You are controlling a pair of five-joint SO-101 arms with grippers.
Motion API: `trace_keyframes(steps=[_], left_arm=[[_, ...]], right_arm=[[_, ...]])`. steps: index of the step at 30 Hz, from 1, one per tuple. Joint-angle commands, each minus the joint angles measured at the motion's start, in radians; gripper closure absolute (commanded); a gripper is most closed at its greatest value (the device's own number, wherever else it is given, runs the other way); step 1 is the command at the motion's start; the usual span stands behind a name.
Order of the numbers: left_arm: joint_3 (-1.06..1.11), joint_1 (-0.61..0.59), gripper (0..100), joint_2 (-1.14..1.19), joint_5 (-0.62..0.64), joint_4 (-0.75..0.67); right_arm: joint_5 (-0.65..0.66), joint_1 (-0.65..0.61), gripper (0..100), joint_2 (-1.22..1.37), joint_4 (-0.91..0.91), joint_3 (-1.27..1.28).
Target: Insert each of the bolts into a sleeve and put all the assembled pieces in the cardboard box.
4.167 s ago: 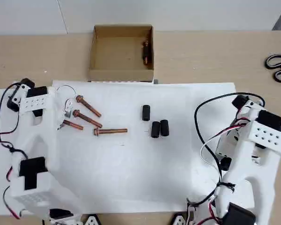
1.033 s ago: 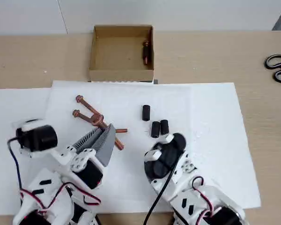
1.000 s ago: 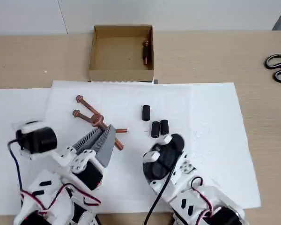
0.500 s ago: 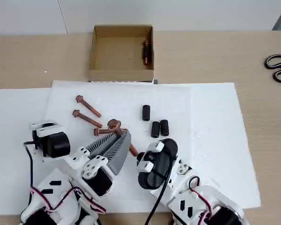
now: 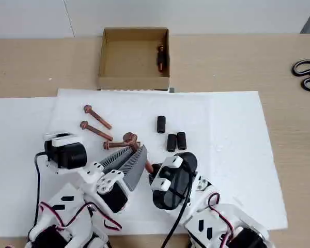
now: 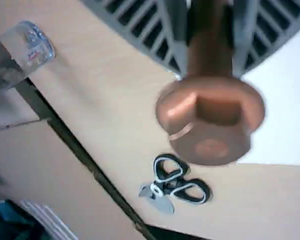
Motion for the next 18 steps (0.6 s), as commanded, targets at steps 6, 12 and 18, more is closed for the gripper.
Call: trace_keyframes(steps=[6, 12, 18], left_arm=[[0.062, 0.008, 100, -0.009, -0.005, -0.138], [0.096, 0.009, 100, -0.009, -0.005, -0.149], [0.033, 0.066, 100, -0.011, -0.009, -0.048]], right_arm=[[0.011, -0.007, 99.5, 0.002, -0.05, -0.006], [0.011, -0.004, 99.5, -0.001, -0.053, -0.006], [0.018, -0.001, 99.5, -0.001, -0.096, -0.008]])
